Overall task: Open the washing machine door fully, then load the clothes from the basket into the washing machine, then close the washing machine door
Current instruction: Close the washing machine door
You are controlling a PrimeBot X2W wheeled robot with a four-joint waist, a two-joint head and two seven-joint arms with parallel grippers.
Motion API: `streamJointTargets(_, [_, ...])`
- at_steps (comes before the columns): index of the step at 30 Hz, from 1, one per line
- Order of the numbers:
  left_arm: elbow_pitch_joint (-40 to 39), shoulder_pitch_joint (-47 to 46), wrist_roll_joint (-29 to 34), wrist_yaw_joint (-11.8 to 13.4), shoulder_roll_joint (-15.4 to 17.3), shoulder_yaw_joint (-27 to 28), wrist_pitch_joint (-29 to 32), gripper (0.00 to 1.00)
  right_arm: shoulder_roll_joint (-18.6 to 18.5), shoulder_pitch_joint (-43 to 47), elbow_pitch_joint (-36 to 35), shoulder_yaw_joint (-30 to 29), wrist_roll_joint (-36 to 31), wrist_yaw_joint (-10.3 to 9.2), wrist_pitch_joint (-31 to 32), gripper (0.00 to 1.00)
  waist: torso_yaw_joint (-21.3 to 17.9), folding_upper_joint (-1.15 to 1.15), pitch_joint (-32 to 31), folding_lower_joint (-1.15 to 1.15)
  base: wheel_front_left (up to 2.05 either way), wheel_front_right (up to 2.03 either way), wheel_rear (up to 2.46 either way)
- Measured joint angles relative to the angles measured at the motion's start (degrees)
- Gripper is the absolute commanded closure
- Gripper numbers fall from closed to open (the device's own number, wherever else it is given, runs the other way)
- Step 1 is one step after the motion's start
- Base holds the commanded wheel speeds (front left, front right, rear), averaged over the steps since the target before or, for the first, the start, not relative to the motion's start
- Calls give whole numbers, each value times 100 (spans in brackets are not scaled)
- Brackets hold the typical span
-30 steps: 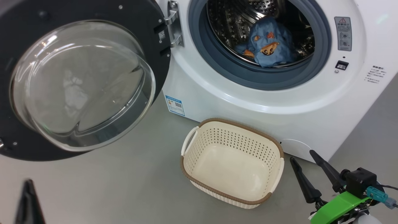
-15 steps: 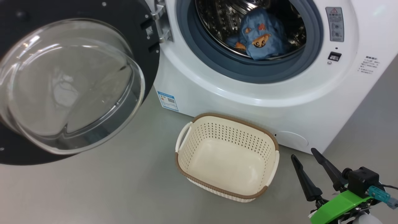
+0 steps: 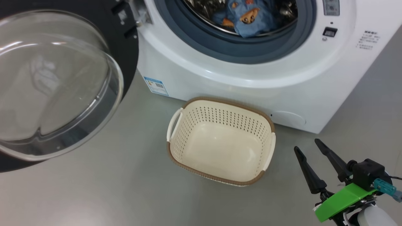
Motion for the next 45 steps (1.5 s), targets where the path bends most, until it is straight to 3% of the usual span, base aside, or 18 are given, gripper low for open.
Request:
streamJointTargets(3, [645,-331,-426,0,196,-25,530,100,-33,-55,-13,29,-1,0,0,0,-54,0,149,0,0,0,0])
streamJointTargets(5, [1248,-595,-779,1,314,-104,1200,100,-41,-86,-9,88,-1,0,0,0,-95,0,291,0,0,0,0])
streamJointTargets(11, [2070,-957,-985,10,536,-408,2288,100,-62,-160,-9,177,-1,0,0,0,-142,0,484,0,0,0,0])
streamJointTargets(16, [2435,-1121,-995,183,636,-622,2987,100,-85,-163,-10,185,-1,0,0,0,-157,0,547,0,0,0,0])
streamJointTargets(31, [2432,-1123,-1037,303,690,-979,4155,100,-91,-162,0,181,-1,0,0,0,-117,0,449,0,0,0,0])
streamJointTargets(45, [1734,-687,-1115,244,804,-1273,5342,100,-4,-143,21,165,-1,0,0,0,-55,0,171,0,0,0,0])
